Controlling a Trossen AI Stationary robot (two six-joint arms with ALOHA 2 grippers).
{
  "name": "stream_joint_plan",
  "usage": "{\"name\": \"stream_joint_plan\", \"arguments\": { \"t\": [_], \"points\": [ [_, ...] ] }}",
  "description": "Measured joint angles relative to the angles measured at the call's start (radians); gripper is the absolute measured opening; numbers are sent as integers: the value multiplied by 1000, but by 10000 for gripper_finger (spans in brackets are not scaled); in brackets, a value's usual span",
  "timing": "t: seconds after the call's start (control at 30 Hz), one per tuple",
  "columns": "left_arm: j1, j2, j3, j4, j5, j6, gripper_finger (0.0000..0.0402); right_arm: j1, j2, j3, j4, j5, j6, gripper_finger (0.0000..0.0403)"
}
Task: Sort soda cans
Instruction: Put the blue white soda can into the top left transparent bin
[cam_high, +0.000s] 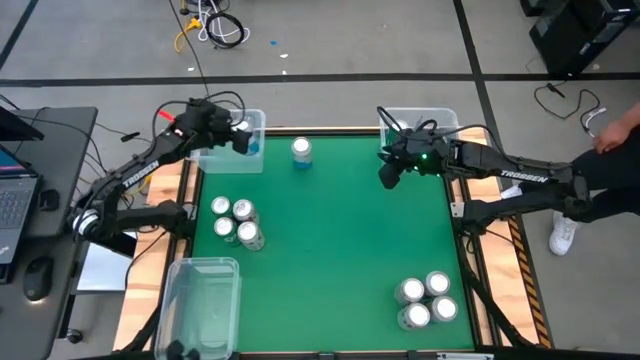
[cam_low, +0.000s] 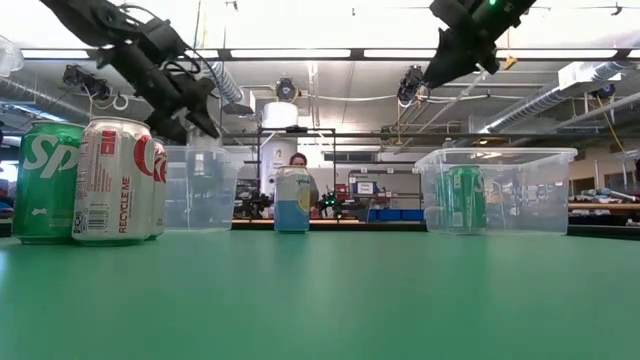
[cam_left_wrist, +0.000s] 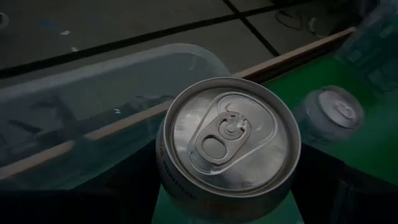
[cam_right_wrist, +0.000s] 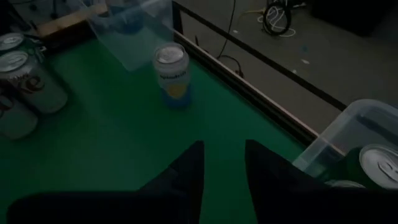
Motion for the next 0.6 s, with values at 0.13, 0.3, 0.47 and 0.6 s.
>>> {"name": "stream_joint_plan", "arguments": {
  "t": [0.13,0.3,0.47,0.6],
  "points": [
    [-67,45,0,85,2,-26,289,0,0,0,5,0,0,103],
    [-152,104,0,198,7,-84,289,0,0,0,4,0,-1,103],
    [-208,166,0,302,3,-115,289,0,0,0,4,0,-17,103],
    [-222,189,15,314,-2,-111,289,0,0,0,4,0,-19,103]
  ]
}}
